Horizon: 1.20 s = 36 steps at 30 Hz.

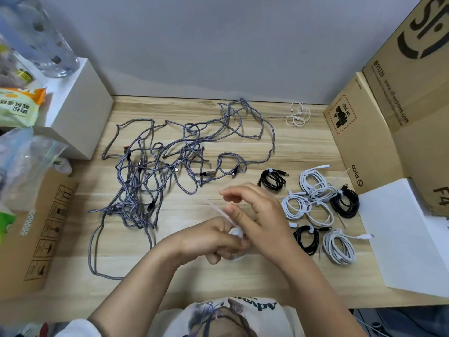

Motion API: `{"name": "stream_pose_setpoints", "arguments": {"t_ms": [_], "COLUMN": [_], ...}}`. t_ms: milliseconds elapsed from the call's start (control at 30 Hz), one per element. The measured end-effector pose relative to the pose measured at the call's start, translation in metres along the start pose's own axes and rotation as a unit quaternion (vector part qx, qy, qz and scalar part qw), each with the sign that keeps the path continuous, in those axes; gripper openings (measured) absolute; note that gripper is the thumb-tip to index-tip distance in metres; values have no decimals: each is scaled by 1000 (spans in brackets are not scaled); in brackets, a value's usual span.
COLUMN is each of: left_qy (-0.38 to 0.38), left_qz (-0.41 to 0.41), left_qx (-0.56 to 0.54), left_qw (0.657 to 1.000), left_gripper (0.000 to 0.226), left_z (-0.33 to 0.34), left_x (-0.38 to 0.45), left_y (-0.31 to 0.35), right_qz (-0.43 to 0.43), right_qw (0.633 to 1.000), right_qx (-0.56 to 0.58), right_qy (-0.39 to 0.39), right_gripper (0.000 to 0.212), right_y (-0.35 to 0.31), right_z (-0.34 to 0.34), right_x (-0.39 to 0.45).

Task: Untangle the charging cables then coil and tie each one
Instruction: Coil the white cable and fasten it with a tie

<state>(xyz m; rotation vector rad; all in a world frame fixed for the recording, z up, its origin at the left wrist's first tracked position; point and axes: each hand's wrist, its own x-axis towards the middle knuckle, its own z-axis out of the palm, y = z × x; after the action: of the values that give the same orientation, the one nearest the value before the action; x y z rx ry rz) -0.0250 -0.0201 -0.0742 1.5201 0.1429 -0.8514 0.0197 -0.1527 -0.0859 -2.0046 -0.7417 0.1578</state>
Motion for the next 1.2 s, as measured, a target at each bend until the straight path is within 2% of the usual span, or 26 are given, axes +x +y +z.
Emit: {"name": "stream_pose_setpoints", "arguments": {"t_ms": [67,100,167,267,400,467,567,733,867,933,1067,1200], "left_qy": [13,28,49,120,261,286,263,234,240,248,235,198], "left_qz": [5,0,2,-7,-9,-3,2,-20,-32,-25,-12,19], "left_qx": [-44,-61,-88,-85,88,172,249,243,193,165,131,163], "left_qw": [999,998,995,989,961,943,932,941,951,954,963,966], "left_gripper": [24,24,15,9,26,33,20,7,13,12,29,42], "left_z": [-6,-10,-15,-14,-12,-16,-17,-19,-18,-16,-13,-13], "left_x": [4,7,12,24,41,51,67,102,132,143,153,151], "left_y": [-13,-18,-24,-32,-54,-66,-77,-72,-58,-55,-50,-50], "right_qz": [88,132,178,211,284,324,375,430,429,447,454,444], "right_qw": [994,986,970,959,935,916,898,896,903,894,890,891], "right_qx": [4,53,139,177,201,224,216,109,14,8,-41,-90], "right_qy": [-62,-84,-88,-69,-73,-79,-83,-38,-4,9,21,7], "right_gripper": [33,27,15,13,16,24,23,19,29,28,18,20], "right_y": [16,21,29,39,60,74,90,113,120,124,132,135], "right_z": [0,2,7,17,27,31,36,42,32,25,19,17], "right_x": [-11,-16,-24,-31,-33,-33,-38,-39,-25,-16,-5,-1]}}
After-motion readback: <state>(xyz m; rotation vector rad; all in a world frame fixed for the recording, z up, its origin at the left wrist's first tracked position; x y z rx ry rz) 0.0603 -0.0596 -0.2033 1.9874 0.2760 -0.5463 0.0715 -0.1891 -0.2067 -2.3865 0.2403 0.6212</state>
